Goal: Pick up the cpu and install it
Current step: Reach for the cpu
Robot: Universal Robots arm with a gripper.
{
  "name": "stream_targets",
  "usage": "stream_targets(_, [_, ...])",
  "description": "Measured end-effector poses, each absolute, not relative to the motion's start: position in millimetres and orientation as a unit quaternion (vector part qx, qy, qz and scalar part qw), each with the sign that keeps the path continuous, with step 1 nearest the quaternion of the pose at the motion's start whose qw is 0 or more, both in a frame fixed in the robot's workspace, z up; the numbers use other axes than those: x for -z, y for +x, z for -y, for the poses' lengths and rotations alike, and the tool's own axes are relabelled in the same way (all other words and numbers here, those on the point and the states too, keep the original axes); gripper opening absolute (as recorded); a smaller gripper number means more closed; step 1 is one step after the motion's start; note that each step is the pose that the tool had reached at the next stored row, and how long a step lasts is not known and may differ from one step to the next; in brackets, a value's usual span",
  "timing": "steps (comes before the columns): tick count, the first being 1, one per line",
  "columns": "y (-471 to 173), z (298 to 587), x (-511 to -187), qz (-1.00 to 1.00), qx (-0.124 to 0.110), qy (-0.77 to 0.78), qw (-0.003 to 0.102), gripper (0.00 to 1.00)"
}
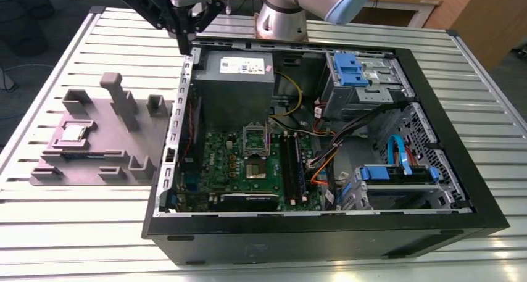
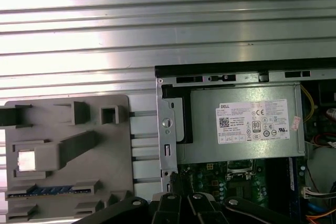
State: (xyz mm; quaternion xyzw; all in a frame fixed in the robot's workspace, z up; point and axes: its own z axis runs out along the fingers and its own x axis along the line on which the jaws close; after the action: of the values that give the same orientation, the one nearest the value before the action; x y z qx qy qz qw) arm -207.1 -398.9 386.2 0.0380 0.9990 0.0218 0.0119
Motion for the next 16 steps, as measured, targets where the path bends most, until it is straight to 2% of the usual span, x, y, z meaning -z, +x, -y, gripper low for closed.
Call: stream_targets(16, [-211.7, 398.9, -386.0, -0.999, -0.022, 0.038, 0.012, 0.11])
